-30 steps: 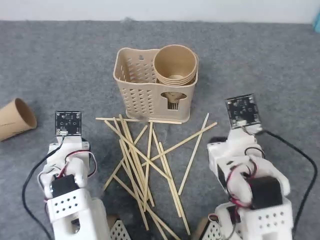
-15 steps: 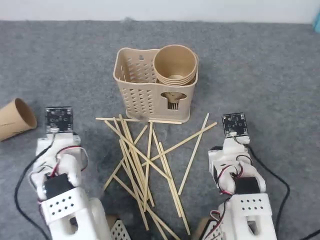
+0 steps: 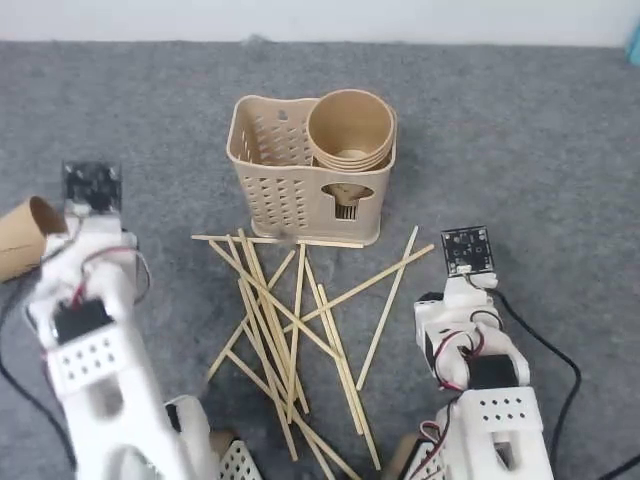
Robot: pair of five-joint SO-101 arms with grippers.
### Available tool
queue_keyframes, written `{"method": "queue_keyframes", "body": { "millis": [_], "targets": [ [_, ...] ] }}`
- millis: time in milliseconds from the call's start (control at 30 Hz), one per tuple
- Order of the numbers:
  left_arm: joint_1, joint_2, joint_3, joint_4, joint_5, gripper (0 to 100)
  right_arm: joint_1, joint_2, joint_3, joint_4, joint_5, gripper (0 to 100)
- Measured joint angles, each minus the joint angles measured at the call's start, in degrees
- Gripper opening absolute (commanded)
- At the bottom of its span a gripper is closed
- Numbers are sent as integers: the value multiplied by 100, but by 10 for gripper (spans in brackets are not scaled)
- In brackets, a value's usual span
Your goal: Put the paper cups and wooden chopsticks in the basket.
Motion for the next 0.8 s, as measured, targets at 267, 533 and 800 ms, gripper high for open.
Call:
{"method": "queue_keyframes", "body": {
  "millis": [267, 533, 800],
  "targets": [
    [-176, 3007, -1864, -475, 237, 84, 0, 0, 88, 0, 0, 9],
    [-870, 5943, -3903, -703, 237, 84, 0, 0, 88, -26, 0, 9],
    [-1749, 6989, -5556, -62, 237, 84, -9, 0, 132, -202, 0, 9]
  ]
}}
